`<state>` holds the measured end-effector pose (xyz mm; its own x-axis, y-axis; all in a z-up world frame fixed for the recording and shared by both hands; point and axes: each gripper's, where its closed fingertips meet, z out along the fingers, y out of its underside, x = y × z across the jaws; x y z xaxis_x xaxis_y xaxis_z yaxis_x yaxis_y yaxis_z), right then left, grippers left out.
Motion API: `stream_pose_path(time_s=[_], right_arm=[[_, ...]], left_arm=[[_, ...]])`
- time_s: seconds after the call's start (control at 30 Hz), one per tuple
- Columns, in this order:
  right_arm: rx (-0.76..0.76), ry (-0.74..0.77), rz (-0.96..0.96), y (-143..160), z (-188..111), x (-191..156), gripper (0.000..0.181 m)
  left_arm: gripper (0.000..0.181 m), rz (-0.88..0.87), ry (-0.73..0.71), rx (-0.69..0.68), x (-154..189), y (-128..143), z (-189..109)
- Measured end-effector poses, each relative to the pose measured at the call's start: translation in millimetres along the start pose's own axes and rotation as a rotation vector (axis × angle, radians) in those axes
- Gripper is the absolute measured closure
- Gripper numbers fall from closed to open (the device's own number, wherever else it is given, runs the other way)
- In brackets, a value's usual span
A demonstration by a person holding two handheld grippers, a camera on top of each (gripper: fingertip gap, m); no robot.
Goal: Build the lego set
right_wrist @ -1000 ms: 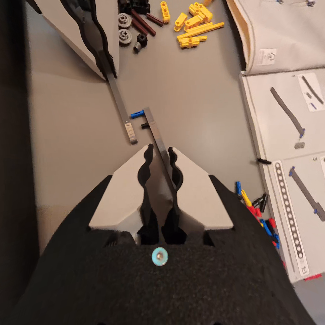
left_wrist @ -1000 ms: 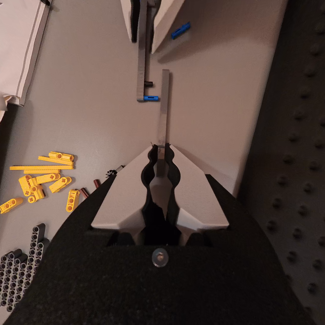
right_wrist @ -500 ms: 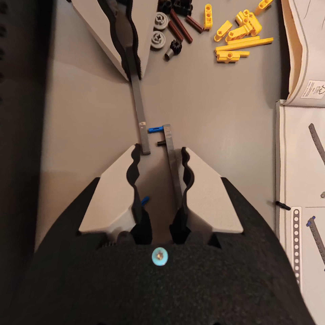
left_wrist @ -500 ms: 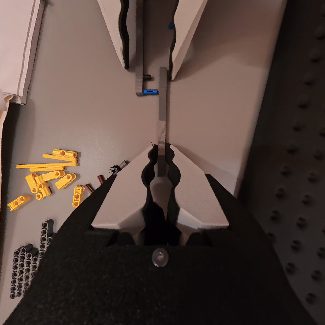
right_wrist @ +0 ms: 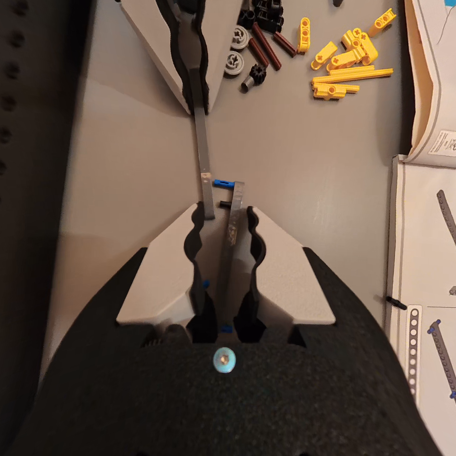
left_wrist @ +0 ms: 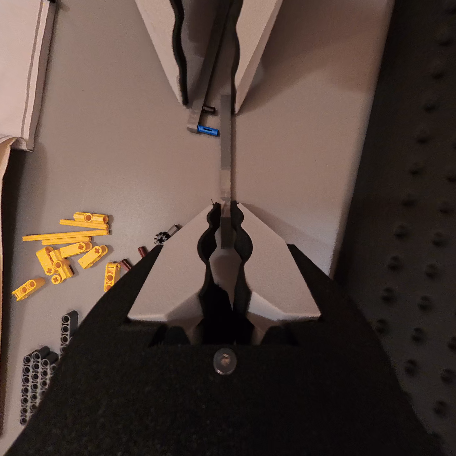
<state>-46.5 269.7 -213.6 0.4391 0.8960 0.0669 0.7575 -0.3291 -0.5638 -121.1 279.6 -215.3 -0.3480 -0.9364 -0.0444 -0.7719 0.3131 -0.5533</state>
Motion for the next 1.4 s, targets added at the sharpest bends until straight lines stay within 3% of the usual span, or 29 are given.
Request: stream_pose_path(time_s=[0.13,0.4,0.63,0.7,0.8,0.97,1.23,1.4], right_arm=[[-0.015,-0.023,-0.013,-11.3,5.4,-4.7,0.127],[0.022,-0.036,-0.014,-17.8,12.5,-8.8,0.15],[0.065,-0.034,-0.015,-18.7,12.7,-10.3,0.149],[0.053,-0.002,-0.027,-18.0,11.2,-8.3,0.14],[0.062,-0.014,-0.03,-17.1,10.7,-12.6,0.149],[0.082,-0.05,-0.002,-15.6,10.6,-12.8,0.149],[0.014,-0.033,0.108,1.1,-3.1,-11.1,0.137],[0.038,0.005,0.087,-10.2,5.8,-12.2,0.132]], left_arm=[[0.175,0.025,0.028,-0.01,0.2,-0.1,0.1],[0.175,0.078,0.056,-0.041,-5.0,3.2,-1.7],[0.175,0.116,0.102,-0.054,-6.0,4.0,-1.9],[0.175,0.117,0.096,-0.051,-5.8,4.0,-1.9],[0.175,0.09,0.104,-0.042,-5.6,4.0,-2.0],[0.175,0.089,0.124,-0.045,-6.6,3.9,-2.1],[0.175,0.093,0.123,-0.05,-6.9,4.0,-2.0],[0.175,0.112,0.122,-0.07,-6.9,4.3,-2.0]])
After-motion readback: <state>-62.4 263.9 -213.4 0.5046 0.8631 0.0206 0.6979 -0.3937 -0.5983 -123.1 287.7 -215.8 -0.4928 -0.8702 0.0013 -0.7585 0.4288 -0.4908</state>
